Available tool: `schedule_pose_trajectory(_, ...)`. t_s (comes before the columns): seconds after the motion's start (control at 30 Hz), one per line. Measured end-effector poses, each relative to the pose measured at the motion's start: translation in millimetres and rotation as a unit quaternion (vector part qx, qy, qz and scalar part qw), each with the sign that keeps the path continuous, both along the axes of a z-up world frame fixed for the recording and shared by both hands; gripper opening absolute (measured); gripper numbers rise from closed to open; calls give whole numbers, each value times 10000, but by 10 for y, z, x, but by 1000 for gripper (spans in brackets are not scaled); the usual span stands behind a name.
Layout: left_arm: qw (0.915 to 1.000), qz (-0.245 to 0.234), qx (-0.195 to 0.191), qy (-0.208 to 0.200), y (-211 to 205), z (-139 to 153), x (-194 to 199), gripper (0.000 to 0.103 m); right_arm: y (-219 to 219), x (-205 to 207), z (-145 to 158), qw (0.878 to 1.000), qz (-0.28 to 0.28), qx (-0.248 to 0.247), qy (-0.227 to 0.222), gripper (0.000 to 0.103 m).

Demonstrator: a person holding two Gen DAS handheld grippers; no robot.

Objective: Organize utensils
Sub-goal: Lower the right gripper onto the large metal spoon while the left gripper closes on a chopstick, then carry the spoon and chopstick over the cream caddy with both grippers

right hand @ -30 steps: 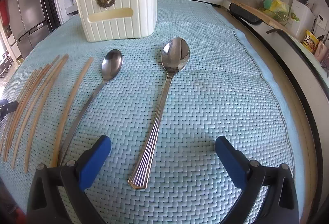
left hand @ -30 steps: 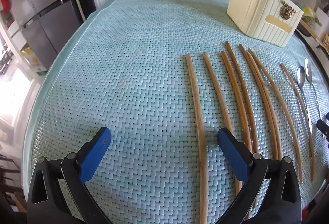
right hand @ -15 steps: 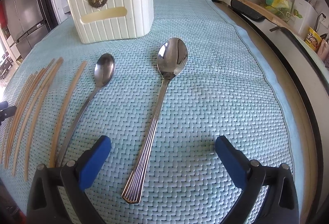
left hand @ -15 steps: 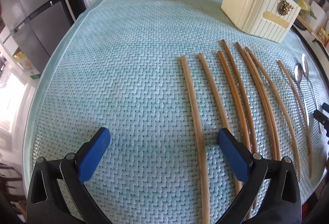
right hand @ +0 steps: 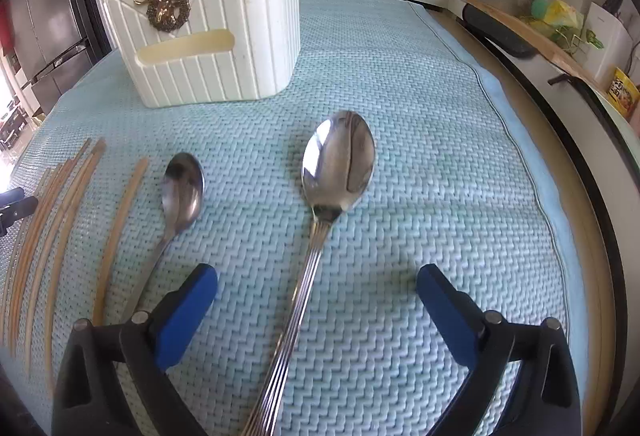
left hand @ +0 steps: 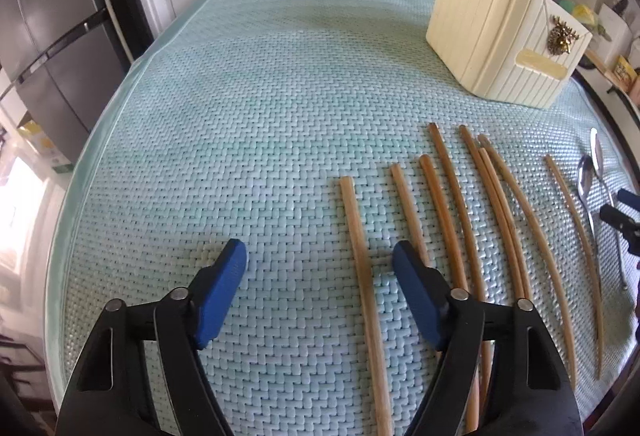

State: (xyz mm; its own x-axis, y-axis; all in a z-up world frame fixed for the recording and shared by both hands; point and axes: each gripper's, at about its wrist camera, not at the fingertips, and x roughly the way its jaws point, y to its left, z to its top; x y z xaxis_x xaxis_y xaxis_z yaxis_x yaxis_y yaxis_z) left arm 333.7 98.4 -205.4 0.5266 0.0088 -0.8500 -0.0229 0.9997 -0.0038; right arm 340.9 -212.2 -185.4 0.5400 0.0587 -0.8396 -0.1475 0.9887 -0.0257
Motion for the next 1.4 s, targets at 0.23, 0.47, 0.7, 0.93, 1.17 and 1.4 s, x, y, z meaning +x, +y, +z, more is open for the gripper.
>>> schedule_pose_trajectory(0.23,9999,-126,9,25,-70,11,96,70,13,534,3,9999,-41,98,119,80)
schedule_pose_trajectory(0.47,9998,-220,7,-4,-178,13,205,57,40,794,11,9997,-238,-10,84,47)
schedule_pose_trajectory(0.7,9988,-468,-75,-95,-405,10,289,7,-72,835,88,9989,-205,415,-60,42)
schedule_pose_trajectory(0.93,9974,-440,-393,-407,-110,211,-38,5,-10,504,484,9950,205,775,-598,42)
schedule_pose_trajectory(1.17,9906,-506,-630,-1108,6,795,-486,5,206,-87,1016,9861,647,938,-1213,42)
schedule_pose_trajectory(1.4,9813,-473,-882,-1642,18,1223,-811,5,277,-473,1363,9766,820,1085,-1664,42)
